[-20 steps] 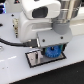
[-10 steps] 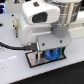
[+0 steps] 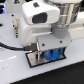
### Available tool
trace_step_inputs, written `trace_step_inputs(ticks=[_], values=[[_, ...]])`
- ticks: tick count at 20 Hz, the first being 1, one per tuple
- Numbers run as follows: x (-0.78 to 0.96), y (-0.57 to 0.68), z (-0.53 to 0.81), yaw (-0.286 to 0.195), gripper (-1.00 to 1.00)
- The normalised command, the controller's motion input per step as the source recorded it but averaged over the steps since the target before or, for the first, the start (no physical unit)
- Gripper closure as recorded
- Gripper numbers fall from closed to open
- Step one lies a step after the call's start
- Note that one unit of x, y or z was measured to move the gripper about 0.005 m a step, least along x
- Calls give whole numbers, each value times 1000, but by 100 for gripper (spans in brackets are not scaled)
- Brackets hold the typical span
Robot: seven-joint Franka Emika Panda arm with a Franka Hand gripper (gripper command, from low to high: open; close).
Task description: Insert the blue gear onto the right peg, followed by the red gear
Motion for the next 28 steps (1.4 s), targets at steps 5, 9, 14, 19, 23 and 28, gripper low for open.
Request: trace_step_inputs(ticks=[5, 9, 14, 19, 23, 28], values=[[-194, 115, 447, 0, -100], [-346, 103, 357, 0, -100], [-493, 228, 261, 0, -100], [-515, 280, 135, 0, -100], [-770, 104, 23, 0, -100], [-760, 54, -58, 0, -100]])
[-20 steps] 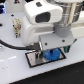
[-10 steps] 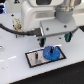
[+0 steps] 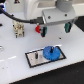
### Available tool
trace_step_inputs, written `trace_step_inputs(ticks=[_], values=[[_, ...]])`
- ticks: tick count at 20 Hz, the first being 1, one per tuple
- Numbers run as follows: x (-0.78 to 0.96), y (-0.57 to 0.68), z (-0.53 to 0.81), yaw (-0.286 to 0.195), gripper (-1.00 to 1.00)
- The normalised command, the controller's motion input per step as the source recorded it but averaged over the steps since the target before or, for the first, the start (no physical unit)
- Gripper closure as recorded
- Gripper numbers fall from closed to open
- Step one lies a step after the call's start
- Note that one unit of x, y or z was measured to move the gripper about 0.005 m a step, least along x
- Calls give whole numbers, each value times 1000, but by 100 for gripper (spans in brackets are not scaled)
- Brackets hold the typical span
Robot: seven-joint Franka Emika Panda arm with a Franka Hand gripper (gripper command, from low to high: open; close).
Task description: Insert the blue gear onto the right peg, followed by the red gear
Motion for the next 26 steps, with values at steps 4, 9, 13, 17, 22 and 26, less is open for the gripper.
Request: trace_step_inputs(ticks=[4, 9, 13, 17, 22, 26], values=[[-674, 2, -165, 0, -100], [-668, -3, -188, 0, -100], [-480, -54, -255, 0, -100], [-361, -70, -320, 0, -100], [-285, -36, -327, 0, -100], [-153, -53, -305, 0, -100]])
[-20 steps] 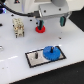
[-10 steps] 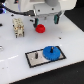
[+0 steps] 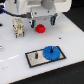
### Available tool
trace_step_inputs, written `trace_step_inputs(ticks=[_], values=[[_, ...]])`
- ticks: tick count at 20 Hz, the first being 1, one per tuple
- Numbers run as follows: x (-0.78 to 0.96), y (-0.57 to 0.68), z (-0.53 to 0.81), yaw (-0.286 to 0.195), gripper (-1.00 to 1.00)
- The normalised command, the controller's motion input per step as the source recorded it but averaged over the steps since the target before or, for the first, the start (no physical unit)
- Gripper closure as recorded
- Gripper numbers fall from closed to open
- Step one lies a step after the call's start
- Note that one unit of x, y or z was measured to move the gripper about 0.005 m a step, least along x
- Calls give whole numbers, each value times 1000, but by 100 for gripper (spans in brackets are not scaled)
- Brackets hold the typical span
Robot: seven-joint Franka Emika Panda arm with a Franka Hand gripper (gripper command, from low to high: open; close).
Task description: Insert the blue gear onto the right peg, followed by the red gear
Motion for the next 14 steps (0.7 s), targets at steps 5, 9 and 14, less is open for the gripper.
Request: trace_step_inputs(ticks=[5, 9, 14], values=[[-79, -98, -298, 0, -100], [-56, -57, -187, 0, 100], [-14, -19, -93, 0, 100]])
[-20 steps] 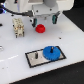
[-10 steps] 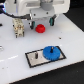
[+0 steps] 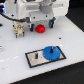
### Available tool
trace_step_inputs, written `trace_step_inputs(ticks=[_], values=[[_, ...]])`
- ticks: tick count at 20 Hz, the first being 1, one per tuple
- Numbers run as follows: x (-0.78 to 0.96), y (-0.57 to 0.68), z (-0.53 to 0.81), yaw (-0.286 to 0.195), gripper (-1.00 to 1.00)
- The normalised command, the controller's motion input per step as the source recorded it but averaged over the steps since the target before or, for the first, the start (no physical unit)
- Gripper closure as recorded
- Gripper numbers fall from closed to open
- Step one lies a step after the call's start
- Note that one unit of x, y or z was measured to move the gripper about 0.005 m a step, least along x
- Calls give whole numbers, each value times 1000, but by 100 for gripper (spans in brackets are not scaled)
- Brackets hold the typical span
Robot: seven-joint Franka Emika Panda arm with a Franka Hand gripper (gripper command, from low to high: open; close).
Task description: Insert the blue gear onto the right peg, followed by the red gear
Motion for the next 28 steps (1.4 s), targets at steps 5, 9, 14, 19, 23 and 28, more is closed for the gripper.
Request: trace_step_inputs(ticks=[5, 9, 14, 19, 23, 28], values=[[9, 0, -52, 0, 100], [38, 8, 45, 0, 100], [202, 15, 443, 0, 100], [325, -3, 503, 0, 100], [482, -92, 442, 0, 100], [607, -139, 422, 0, 100]])
